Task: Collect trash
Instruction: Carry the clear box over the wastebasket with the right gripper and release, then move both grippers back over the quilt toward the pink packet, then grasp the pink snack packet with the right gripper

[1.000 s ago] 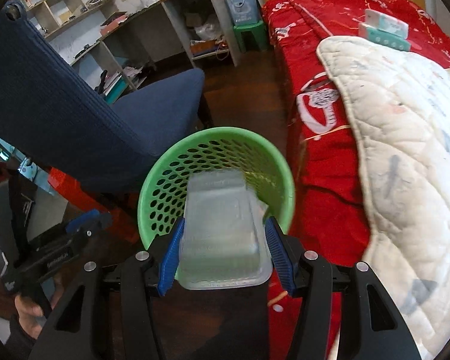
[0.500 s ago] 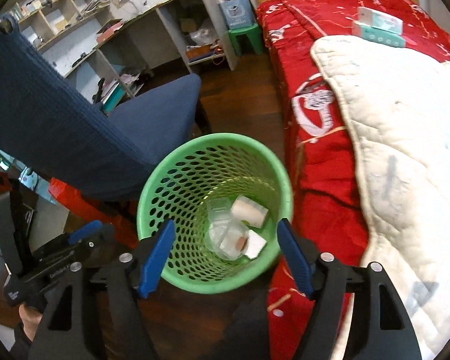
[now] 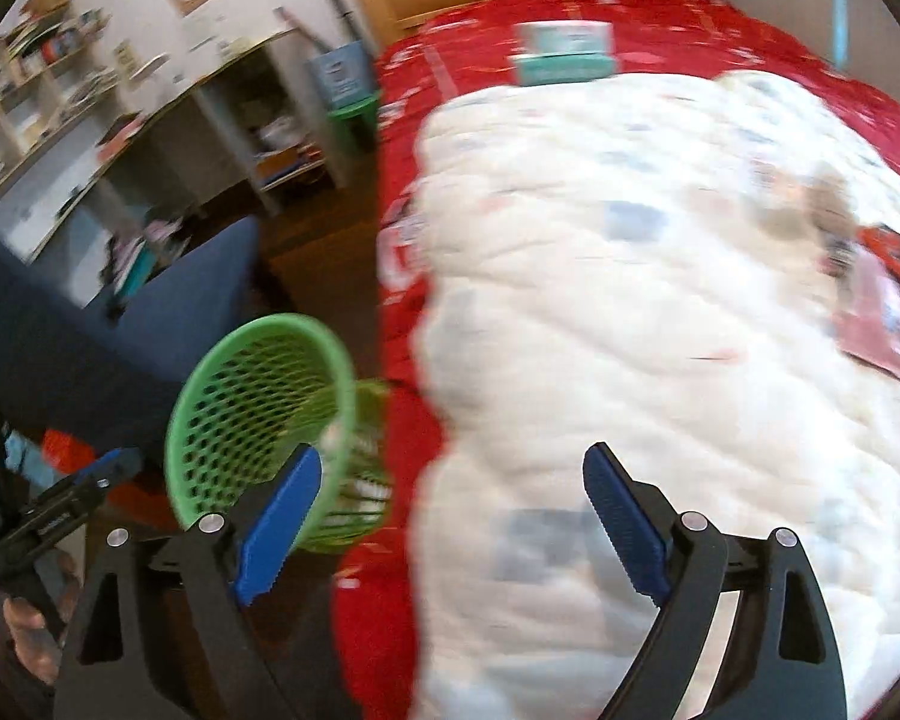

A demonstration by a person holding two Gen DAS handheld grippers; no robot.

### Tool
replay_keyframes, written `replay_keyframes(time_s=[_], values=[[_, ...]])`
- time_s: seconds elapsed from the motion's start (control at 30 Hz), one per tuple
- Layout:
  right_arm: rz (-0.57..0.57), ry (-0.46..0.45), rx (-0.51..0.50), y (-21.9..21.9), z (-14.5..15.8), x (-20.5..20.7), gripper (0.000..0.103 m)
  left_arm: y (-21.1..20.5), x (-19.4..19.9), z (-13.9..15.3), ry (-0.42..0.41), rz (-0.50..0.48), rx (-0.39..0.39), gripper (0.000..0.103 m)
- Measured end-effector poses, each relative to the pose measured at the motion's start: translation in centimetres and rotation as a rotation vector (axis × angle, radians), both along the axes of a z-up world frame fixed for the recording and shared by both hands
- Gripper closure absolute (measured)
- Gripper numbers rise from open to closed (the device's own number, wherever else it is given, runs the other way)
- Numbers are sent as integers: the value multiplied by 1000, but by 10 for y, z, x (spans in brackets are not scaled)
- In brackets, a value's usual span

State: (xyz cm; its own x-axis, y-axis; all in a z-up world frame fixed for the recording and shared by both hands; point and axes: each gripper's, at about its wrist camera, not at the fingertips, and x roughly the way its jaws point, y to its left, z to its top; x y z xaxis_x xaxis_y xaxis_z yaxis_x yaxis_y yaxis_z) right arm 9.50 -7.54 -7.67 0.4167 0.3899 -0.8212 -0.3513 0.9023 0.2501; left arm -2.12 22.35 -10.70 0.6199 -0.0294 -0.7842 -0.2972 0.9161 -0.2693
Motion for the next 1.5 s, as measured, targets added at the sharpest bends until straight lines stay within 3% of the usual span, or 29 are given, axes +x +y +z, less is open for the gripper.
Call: replay_keyframes(time_s=[0.47, 0.7, 1.13, 1.37, 1.5], values=[[-308, -26, -60, -166, 7, 50, 16, -70, 43, 5, 22, -149, 14, 46], [-367, -34, -62, -220, 17, 82, 16, -91, 58, 3, 40, -184, 22, 46], [-344, 41, -65, -220, -19, 130, 18, -112, 79, -2, 68, -221, 41, 46], [-381, 73, -90, -220, -38, 152, 18, -130, 101, 10, 39, -265, 49, 46], [-372, 62, -127, -217, -40, 154, 29, -150, 122, 19, 10, -304, 56, 46]])
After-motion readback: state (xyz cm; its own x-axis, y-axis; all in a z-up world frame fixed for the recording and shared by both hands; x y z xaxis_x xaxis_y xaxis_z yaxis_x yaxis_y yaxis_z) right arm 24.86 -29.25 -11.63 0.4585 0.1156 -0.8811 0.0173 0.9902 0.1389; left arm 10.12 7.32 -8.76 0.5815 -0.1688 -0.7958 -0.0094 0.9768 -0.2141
